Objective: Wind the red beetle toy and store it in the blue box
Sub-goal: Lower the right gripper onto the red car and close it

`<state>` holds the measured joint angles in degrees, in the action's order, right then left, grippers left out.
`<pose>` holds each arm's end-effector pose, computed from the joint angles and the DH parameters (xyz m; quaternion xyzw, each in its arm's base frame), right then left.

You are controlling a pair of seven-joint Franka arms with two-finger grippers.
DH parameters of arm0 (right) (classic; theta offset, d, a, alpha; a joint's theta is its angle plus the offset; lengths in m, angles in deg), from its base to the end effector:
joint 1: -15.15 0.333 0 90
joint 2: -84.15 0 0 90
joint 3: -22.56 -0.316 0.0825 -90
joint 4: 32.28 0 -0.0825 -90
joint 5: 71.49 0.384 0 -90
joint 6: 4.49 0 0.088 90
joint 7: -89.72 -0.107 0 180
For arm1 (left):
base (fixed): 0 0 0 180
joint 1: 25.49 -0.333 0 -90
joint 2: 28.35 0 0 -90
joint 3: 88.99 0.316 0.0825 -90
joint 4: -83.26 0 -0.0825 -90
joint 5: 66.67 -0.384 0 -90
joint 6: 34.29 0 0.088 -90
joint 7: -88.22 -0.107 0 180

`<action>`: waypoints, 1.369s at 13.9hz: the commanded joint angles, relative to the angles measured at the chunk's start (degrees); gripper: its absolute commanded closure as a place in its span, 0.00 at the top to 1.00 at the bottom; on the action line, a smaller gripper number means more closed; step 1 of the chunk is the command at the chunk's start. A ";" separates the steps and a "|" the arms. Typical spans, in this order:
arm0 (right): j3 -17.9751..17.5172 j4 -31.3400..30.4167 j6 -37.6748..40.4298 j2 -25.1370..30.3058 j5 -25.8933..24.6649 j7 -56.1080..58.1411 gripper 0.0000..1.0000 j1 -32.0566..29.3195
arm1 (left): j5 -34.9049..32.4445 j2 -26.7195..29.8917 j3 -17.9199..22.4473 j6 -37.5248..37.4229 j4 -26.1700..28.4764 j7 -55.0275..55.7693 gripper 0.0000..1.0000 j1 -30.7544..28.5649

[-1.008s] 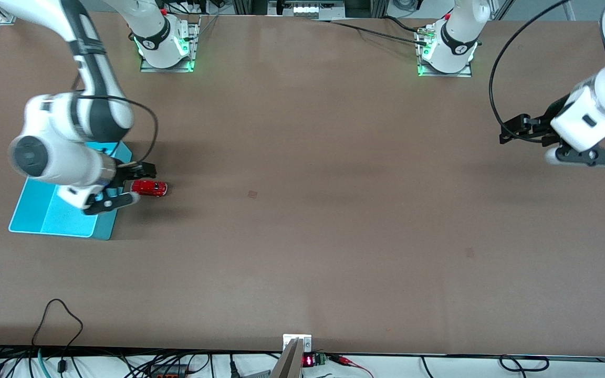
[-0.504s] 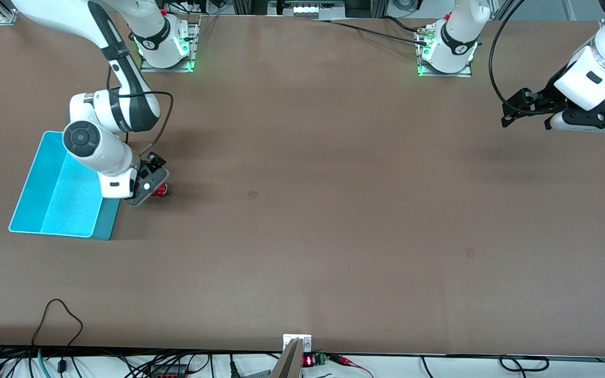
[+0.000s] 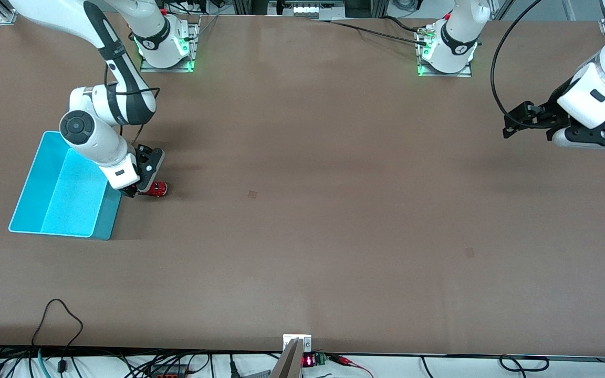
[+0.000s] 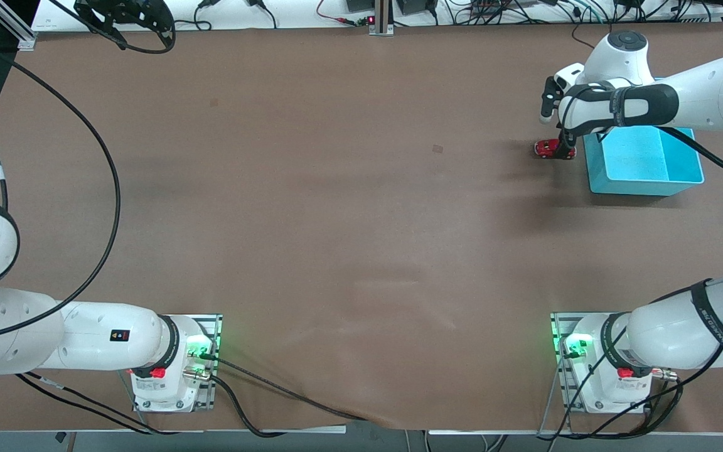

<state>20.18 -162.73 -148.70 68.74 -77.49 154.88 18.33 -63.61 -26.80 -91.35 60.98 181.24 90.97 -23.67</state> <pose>0.5295 0.0528 0.2348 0.7900 0.6124 -0.0244 0.0143 0.5487 -0.0456 0.5815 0.9996 -0.0097 -0.0117 0.0253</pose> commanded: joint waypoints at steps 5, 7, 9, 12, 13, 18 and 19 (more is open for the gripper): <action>-1.22 -1.22 -9.23 -3.65 -0.68 7.44 1.00 -2.13 | -0.33 0.65 0.17 -1.22 -1.47 -0.02 1.00 0.12; -1.22 -1.22 -10.38 -4.45 -0.68 7.70 1.00 -2.13 | -0.33 0.82 -0.01 -1.22 -1.56 -0.02 1.00 0.47; -1.13 -1.22 -10.65 -4.97 -0.68 8.14 1.00 -2.21 | -0.33 0.82 -0.01 -1.14 -1.56 -0.02 1.00 0.47; -1.13 -1.22 -10.65 -5.15 -0.59 9.46 0.92 -2.92 | -0.33 0.47 0.08 -0.17 -1.65 -0.02 1.00 0.21; -1.13 -1.13 -10.65 -5.15 -0.59 9.98 0.76 -2.83 | -0.33 0.47 0.08 -0.26 -1.56 -0.02 1.00 0.21; -1.13 -1.04 -10.65 -5.06 -0.33 9.99 0.20 -2.83 | -0.33 0.39 0.08 -0.34 -1.56 0.07 1.00 0.21; -1.13 -0.95 -10.65 -5.06 -0.33 9.90 0.11 -2.83 | -0.33 0.38 0.08 -0.52 -1.47 0.07 1.00 0.12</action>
<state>20.02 -163.54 -158.71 63.53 -77.49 164.01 16.64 -63.61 -26.42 -91.42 61.01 180.42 90.97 -23.59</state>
